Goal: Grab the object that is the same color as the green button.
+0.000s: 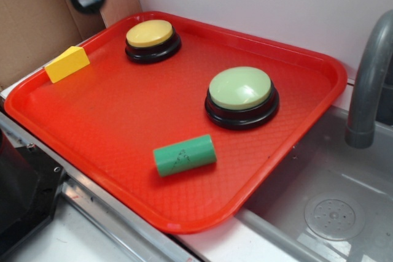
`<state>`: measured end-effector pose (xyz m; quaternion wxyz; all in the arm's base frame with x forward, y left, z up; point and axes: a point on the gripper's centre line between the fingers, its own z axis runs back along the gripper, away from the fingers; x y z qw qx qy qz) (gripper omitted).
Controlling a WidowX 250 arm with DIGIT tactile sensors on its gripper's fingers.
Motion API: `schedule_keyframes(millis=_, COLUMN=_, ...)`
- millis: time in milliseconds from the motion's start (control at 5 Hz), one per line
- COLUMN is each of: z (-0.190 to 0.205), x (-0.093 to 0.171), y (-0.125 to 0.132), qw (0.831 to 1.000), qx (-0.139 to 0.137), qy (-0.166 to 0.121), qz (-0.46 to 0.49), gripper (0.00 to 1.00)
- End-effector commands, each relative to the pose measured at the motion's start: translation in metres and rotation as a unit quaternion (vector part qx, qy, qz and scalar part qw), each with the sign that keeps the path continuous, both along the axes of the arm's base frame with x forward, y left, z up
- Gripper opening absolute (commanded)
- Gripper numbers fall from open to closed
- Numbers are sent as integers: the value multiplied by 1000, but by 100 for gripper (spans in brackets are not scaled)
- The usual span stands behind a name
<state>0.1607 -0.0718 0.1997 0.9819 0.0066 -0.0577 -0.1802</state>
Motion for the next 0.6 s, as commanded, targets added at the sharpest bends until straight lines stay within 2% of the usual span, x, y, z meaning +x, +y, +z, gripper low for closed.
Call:
schedule_keyframes(millis=0, z=-44, x=13, y=-29, qw=997, qx=-12, qy=-24, qz=-69, gripper=100)
schedule_keyframes(millis=200, z=-73, x=16, y=-38, qw=995, qx=-47, qy=-25, qz=-81, gripper=100)
schedule_keyframes(millis=400, z=-106, x=15, y=-43, qw=993, qx=-66, qy=0, qz=-98, gripper=100)
